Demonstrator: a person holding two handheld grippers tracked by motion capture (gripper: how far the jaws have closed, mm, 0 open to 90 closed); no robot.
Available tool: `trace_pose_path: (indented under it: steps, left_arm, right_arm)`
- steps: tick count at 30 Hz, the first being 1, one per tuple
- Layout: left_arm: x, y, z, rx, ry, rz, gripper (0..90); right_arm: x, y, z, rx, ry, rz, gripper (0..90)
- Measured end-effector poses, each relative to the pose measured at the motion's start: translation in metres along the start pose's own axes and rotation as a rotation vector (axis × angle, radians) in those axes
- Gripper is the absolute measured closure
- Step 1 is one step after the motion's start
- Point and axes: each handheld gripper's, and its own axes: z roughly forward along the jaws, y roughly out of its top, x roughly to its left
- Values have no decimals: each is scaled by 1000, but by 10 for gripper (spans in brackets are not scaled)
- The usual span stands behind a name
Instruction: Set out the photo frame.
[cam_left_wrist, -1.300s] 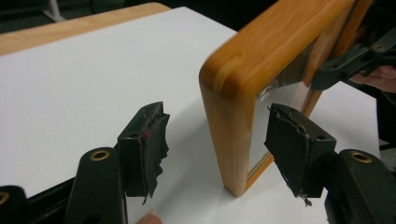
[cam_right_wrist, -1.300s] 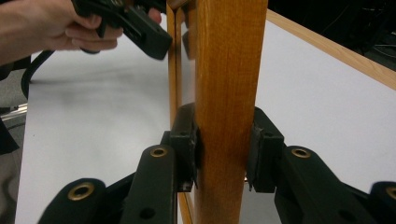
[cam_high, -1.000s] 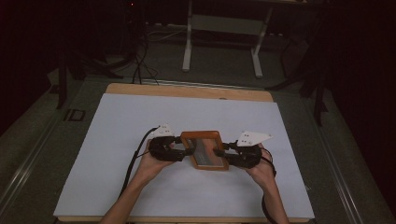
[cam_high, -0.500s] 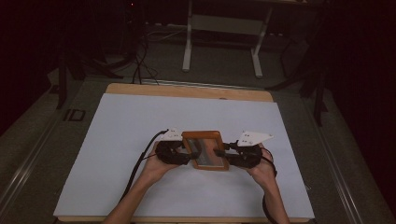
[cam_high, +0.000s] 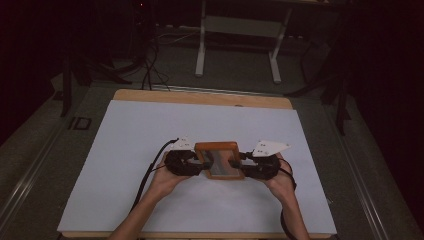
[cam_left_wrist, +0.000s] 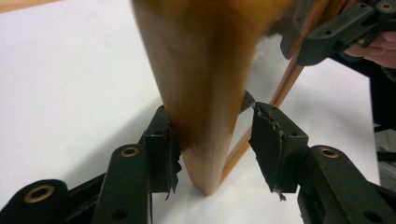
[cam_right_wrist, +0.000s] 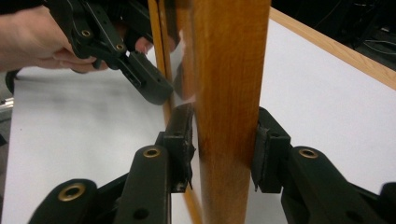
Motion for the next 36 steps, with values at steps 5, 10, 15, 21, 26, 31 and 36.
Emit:
trace_pose_path:
  steps: [5, 10, 15, 21, 26, 31, 36]
  left_arm:
    - [2, 1, -9, 6, 7, -22, 531]
    - [4, 4, -21, -14, 5, -45, 533]
    - [4, 6, -31, -24, 18, -70, 535]
    - [8, 3, -39, -27, 33, -124, 536]
    - [17, -4, -39, 0, 34, -188, 534]
    - [23, -12, -36, 19, 36, -238, 533]
    - [23, -12, -37, 21, 48, -254, 549]
  right_arm:
    - [4, 3, 7, -6, -6, 18, 628]
    - [5, 6, 11, -37, 10, 58, 627]
    - [5, 9, 14, -71, 34, 102, 625]
    - [5, 9, 24, -86, 61, 165, 618]
    - [2, 4, 37, -80, 86, 244, 612]
    - [1, -1, 48, -55, 92, 285, 605]
    - [-3, -8, 55, -50, 122, 342, 594]
